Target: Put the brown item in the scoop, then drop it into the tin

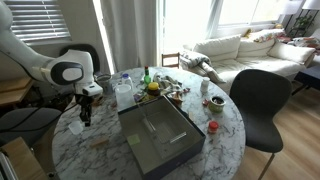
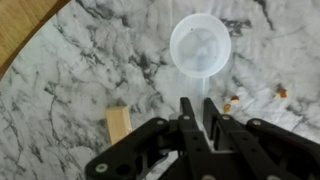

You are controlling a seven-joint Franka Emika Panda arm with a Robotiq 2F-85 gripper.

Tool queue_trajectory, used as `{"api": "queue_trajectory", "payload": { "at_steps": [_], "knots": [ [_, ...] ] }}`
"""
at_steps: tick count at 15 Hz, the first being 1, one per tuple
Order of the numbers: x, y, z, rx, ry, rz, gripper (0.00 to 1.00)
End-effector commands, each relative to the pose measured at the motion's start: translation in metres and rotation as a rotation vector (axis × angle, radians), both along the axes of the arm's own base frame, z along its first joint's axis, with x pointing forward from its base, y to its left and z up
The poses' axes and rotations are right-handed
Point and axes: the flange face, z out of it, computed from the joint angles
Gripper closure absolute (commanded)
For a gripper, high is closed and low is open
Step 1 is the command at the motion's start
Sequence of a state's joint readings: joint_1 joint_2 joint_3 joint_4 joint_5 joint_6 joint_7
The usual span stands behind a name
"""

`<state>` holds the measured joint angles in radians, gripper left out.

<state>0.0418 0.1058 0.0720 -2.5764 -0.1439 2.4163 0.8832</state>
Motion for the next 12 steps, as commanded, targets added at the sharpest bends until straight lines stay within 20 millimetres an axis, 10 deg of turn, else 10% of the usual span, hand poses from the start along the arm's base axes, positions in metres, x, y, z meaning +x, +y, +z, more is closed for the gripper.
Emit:
{"api": "queue_trajectory", "payload": {
  "at_steps": [1, 2, 3, 12],
  "knots": [
    [-0.003, -0.001, -0.013, 0.012, -0.007, -0.006, 0.96],
    [-0.003, -0.001, -0.014, 0.009, -0.009, -0.012, 0.96],
    [-0.002, -0.002, -0.013, 0.005, -0.014, -0.016, 0.59],
    [-0.003, -0.009, 0.050, 0.093, -0.095, 0.065, 0.01]
  ]
}}
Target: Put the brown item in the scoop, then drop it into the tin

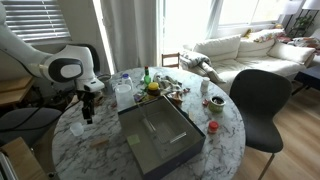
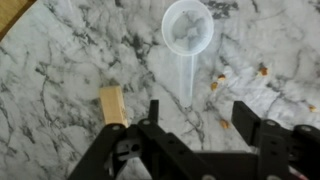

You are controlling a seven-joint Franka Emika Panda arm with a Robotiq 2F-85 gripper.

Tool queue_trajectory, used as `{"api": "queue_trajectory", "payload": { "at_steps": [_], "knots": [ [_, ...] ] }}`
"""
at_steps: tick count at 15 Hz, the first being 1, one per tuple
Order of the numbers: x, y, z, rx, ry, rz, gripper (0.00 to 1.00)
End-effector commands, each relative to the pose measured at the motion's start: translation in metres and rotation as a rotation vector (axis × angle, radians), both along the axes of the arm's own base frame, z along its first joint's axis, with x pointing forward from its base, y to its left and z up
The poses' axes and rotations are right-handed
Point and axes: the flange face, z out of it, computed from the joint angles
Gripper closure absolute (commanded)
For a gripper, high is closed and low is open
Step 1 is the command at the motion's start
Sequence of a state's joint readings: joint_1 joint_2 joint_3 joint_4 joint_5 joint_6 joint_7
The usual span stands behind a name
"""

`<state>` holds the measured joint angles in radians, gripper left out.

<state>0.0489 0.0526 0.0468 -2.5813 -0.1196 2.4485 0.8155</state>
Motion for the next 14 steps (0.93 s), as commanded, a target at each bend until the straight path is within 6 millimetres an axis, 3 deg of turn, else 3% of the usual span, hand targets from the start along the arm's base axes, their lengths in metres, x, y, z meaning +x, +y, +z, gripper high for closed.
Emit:
{"api": "queue_trajectory", "payload": {
  "at_steps": [1, 10, 12, 13, 14],
  "knots": [
    [-0.012, -0.002, 0.037, 0.083, -0.036, 0.066, 0.00],
    [-0.026, -0.003, 0.103, 0.179, 0.044, 0.261, 0.00],
    [-0.028, -0.002, 0.113, 0.185, 0.069, 0.275, 0.00],
    [-0.022, -0.001, 0.103, 0.159, 0.050, 0.260, 0.00],
    [-0.023, -0.001, 0.108, 0.161, 0.056, 0.266, 0.00]
  ]
}}
